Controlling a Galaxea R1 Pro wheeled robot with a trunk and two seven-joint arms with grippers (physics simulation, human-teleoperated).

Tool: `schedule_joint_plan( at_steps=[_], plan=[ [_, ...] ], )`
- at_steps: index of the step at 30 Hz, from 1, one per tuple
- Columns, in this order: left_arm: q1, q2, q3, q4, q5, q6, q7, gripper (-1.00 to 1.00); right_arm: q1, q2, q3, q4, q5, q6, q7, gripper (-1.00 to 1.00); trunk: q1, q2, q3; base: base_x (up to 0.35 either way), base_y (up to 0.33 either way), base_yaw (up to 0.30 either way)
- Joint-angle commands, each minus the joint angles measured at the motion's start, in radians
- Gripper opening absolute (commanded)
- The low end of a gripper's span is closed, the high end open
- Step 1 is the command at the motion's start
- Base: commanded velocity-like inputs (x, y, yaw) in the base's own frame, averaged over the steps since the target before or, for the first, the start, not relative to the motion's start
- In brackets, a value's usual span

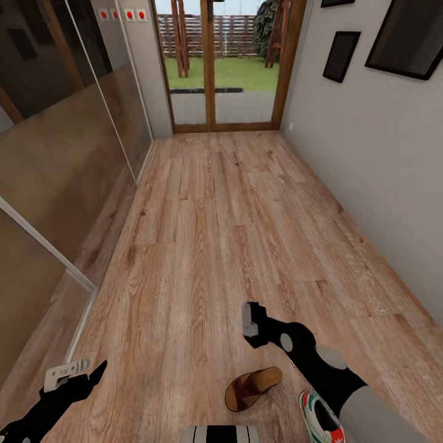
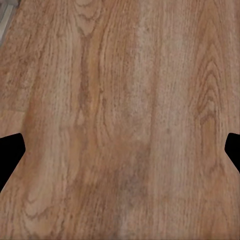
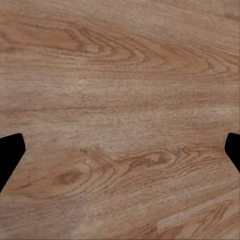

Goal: Pick up the two gym shoes and the two sandals from the corridor floor and place them onto the hallstand (shoe rack) in the corridor, making sure they are on the rack and not on the floor. Arrange them so the two gym shoes are next to each other and the two sandals are next to each other.

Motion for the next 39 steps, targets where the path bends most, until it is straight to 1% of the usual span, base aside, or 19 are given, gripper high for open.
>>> schedule_joint_plan(
  at_steps=[1, 2, 4, 6, 7, 9, 10, 11, 12, 13, 15, 17, 19, 21, 23, 26, 31, 35, 39],
  plan=[
    [0.0, 0.0, 0.0, 0.0, 0.0, 0.0, 0.0, 1.0, 0.0, 0.0, -0.026, -0.023, 0.002, 0.0, 0.04, 1.0, 0.0, 0.0, 0.0, 0.0, 0.0, 0.0],
    [0.0, 0.0, 0.0, 0.0, 0.001, 0.0, 0.0, 1.0, 0.0, 0.0, -0.051, -0.042, 0.003, 0.0, 0.072, 1.0, 0.0, 0.0, 0.0, 0.0, 0.0, 0.0],
    [0.0, 0.0, 0.0, 0.0, 0.002, 0.0, 0.0, 1.0, 0.0, -0.001, -0.071, -0.058, 0.004, 0.0, 0.106, 1.0, 0.0, 0.0, 0.0, 0.0, 0.0, 0.0],
    [0.0, 0.0, 0.0, 0.0, 0.003, 0.0, 0.0, 1.0, 0.0, -0.007, -0.091, -0.076, 0.006, -0.001, 0.17, 1.0, 0.0, 0.0, 0.0, 0.0, 0.0, 0.0],
    [0.001, 0.0, 0.0, 0.0, 0.004, 0.0, 0.0, 1.0, 0.0, -0.018, -0.099, -0.085, 0.01, -0.001, 0.226, 1.0, 0.0, 0.0, 0.0, 0.0, 0.0, 0.0],
    [0.001, 0.0, 0.0, 0.0, 0.004, 0.0, 0.0, 1.0, 0.0, -0.032, -0.105, -0.092, 0.015, -0.001, 0.273, 1.0, 0.0, 0.0, 0.0, 0.0, 0.0, 0.0],
    [0.001, 0.0, 0.0, 0.0, 0.004, 0.0, -0.001, 1.0, 0.0, -0.051, -0.109, -0.101, 0.02, -0.001, 0.31, 1.0, 0.0, 0.0, 0.0, 0.0, 0.0, 0.0],
    [0.001, 0.001, 0.0, 0.0, 0.005, 0.0, -0.001, 1.0, 0.0, -0.061, -0.111, -0.106, 0.023, -0.001, 0.325, 1.0, 0.0, 0.0, 0.0, 0.0, 0.0, 0.0],
    [0.001, 0.001, 0.0, 0.0, 0.005, 0.0, -0.002, 1.0, 0.0, -0.082, -0.113, -0.112, 0.027, -0.001, 0.346, 1.0, 0.0, 0.0, 0.0, 0.0, 0.0, 0.0],
    [0.001, 0.001, 0.0, 0.0, 0.006, 0.0, -0.002, 1.0, 0.0, -0.103, -0.114, -0.117, 0.03, -0.001, 0.36, 1.0, 0.0, 0.0, 0.0, 0.0, 0.0, 0.0],
    [0.002, 0.001, 0.0, 0.0, 0.007, 0.0, -0.003, 1.0, 0.0, -0.129, -0.116, -0.124, 0.032, -0.001, 0.374, 1.0, 0.0, 0.0, 0.0, 0.0, 0.0, 0.0],
    [0.002, 0.001, 0.0, 0.001, 0.008, 0.0, -0.004, 1.0, 0.0, -0.145, -0.116, -0.129, 0.033, -0.001, 0.39, 1.0, 0.0, 0.0, 0.0, 0.0, 0.0, 0.0],
    [0.001, 0.0, 0.0, 0.004, 0.008, 0.0, -0.004, 1.0, 0.0, -0.157, -0.117, -0.133, 0.034, -0.001, 0.463, 1.0, 0.0, 0.0, 0.0, 0.0, 0.0, 0.0],
    [0.002, 0.0, 0.0, 0.006, 0.008, 0.0, -0.004, 1.0, 0.0, -0.161, -0.122, -0.136, 0.034, -0.001, 0.571, 1.0, 0.0, 0.0, 0.0, 0.0, 0.0, 0.0],
    [0.002, -0.001, 0.0, 0.007, 0.008, 0.0, -0.004, 1.0, 0.0, -0.163, -0.148, -0.136, 0.034, -0.001, 0.634, 1.0, 0.0, 0.0, 0.0, 0.0, 0.0, 0.0],
    [0.001, -0.002, 0.0, 0.008, 0.009, 0.0, -0.002, 1.0, 0.0, -0.163, -0.185, -0.136, 0.035, -0.001, 0.668, 1.0, 0.0, 0.0, 0.0, 0.0, 0.0, 0.0],
    [0.0, -0.001, 0.002, 0.008, 0.01, 0.0, 0.001, 1.0, 0.0, -0.162, -0.196, -0.137, 0.036, -0.001, 0.696, 1.0, 0.0, 0.0, 0.0, 0.0, 0.0, 0.0],
    [0.0, -0.001, 0.002, 0.008, 0.01, 0.0, 0.002, 1.0, 0.0, -0.159, -0.2, -0.138, 0.035, -0.001, 0.771, 1.0, 0.0, 0.0, 0.0, 0.0, 0.0, 0.0],
    [0.001, -0.001, 0.002, 0.008, 0.01, 0.0, 0.003, 1.0, 0.0, -0.159, -0.201, -0.138, 0.036, -0.001, 0.799, 1.0, 0.0, 0.0, 0.0, 0.0, 0.0, 0.0]
  ],
)
